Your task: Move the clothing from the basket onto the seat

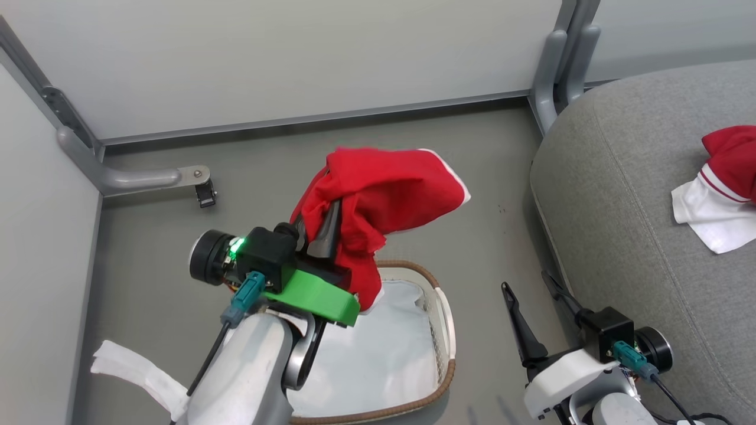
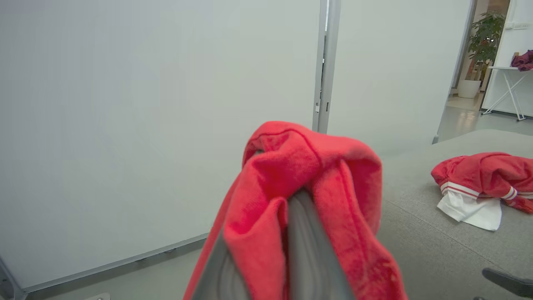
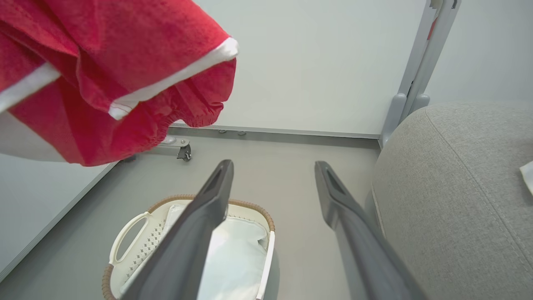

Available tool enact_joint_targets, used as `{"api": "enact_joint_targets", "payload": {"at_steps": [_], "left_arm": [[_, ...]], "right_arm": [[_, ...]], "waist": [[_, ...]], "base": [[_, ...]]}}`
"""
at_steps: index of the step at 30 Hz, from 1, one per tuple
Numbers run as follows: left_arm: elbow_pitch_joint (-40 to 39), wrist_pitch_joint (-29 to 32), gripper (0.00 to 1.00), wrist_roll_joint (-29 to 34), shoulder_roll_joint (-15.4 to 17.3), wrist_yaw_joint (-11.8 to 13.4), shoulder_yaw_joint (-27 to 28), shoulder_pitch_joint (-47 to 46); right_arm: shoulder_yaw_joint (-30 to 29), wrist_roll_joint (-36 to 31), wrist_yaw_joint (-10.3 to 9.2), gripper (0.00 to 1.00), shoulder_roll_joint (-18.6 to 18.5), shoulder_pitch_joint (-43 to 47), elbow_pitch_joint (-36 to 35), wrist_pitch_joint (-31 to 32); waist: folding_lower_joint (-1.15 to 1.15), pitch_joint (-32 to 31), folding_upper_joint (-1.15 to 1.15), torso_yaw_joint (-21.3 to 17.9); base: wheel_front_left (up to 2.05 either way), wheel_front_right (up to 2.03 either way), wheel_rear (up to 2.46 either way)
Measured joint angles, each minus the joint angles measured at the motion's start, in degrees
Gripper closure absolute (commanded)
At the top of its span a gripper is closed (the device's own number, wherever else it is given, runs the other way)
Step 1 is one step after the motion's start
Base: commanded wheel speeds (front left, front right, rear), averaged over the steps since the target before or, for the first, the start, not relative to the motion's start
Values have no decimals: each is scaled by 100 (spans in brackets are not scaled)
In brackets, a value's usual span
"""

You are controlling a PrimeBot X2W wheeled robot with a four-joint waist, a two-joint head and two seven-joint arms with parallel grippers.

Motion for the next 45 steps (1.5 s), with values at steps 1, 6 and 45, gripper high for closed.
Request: {"api": "enact_joint_targets", "payload": {"at_steps": [1,6,45], "left_arm": [[-80,0,100,1,1,14,-13,-7],[-364,-1,100,-34,0,44,-92,-10],[-152,0,100,-267,0,89,-344,-5]], "right_arm": [[5,0,0,0,0,3,0,0],[43,2,0,0,0,98,13,0],[2048,-213,0,0,-595,-1922,-543,0]], "waist": [[0,-16,0,5],[0,-68,0,9],[0,157,0,-47]], "base": [[0,0,0],[0,0,0],[0,0,0]]}}
